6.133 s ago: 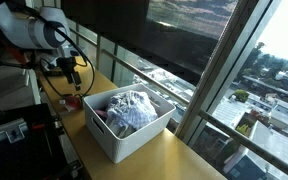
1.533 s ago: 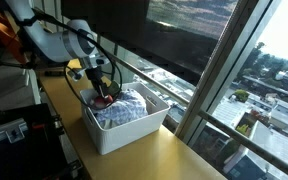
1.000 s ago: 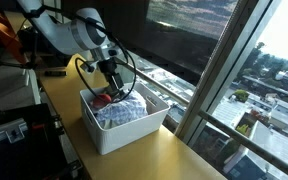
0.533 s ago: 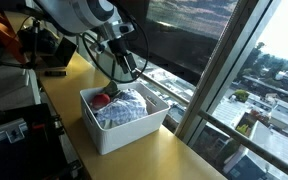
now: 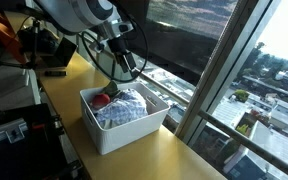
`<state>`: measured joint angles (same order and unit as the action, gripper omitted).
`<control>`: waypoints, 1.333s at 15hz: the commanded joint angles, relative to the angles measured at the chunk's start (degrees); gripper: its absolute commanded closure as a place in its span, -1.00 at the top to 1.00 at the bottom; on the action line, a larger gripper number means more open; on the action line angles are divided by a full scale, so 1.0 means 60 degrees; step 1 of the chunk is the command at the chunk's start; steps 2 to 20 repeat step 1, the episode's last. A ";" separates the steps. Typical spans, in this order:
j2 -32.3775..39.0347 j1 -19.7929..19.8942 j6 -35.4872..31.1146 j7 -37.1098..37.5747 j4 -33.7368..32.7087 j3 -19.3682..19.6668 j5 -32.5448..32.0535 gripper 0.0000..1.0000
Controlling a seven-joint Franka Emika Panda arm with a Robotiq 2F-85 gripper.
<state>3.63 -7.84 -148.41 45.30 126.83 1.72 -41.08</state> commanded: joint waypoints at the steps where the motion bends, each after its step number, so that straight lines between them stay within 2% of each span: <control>1: -0.0006 0.0199 0.0019 -0.0025 -0.0008 -0.0199 0.0012 1.00; 20: -0.0006 0.0199 0.0019 -0.0025 -0.0008 -0.0199 0.0012 1.00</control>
